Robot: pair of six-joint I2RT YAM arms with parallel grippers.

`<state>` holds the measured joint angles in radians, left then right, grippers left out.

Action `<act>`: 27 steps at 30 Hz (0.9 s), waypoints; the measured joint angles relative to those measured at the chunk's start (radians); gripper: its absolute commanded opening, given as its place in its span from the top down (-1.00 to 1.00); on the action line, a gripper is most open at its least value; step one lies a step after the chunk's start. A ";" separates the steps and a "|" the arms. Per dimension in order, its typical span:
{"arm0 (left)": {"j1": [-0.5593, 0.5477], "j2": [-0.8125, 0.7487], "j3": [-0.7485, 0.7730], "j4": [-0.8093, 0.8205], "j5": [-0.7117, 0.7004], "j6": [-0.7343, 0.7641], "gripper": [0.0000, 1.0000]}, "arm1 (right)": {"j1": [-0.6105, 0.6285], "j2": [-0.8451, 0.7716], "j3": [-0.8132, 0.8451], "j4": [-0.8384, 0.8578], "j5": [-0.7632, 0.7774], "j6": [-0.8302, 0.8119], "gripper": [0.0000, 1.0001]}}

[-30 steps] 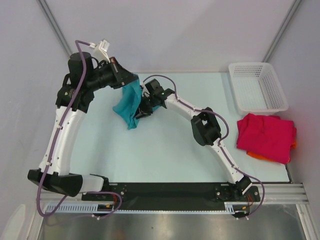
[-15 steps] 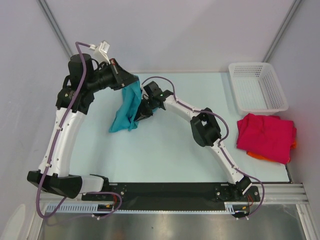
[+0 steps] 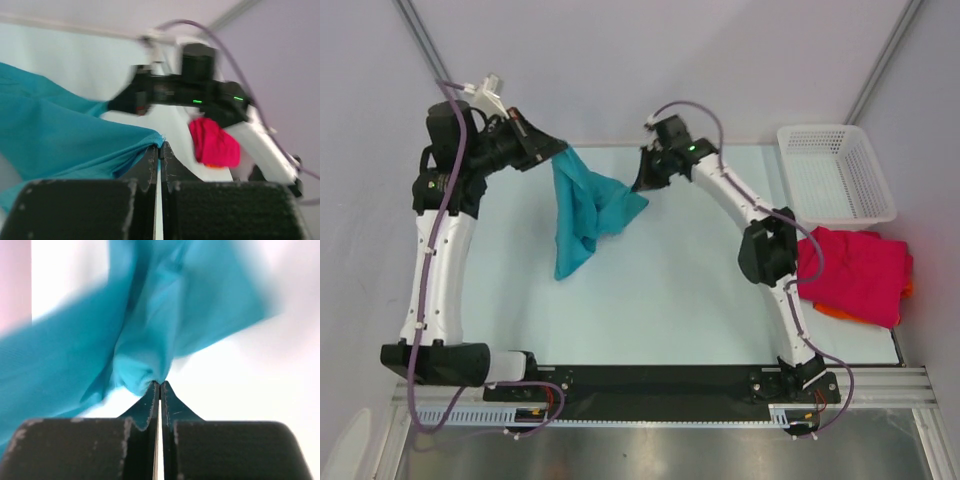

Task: Fold and stack the t-shirts
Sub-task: Flatten out the tshirt

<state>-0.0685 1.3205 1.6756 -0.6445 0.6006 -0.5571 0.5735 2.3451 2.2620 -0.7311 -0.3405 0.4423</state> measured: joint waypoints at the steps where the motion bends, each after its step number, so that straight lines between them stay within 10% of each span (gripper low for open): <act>1: 0.031 0.016 0.024 -0.011 0.005 0.001 1.00 | -0.032 -0.016 0.027 -0.018 0.027 -0.008 1.00; 12: 0.286 0.272 0.290 -0.032 0.060 -0.039 1.00 | -0.545 -0.381 0.306 -0.114 0.318 -0.052 1.00; 27: 0.288 0.244 0.259 0.080 0.136 -0.115 0.99 | -0.502 -0.554 0.200 -0.137 0.352 -0.063 1.00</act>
<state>0.2195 1.5642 1.9350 -0.5644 0.7368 -0.6724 0.0715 1.7916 2.4622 -0.8680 0.0113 0.3798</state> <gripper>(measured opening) 0.007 0.010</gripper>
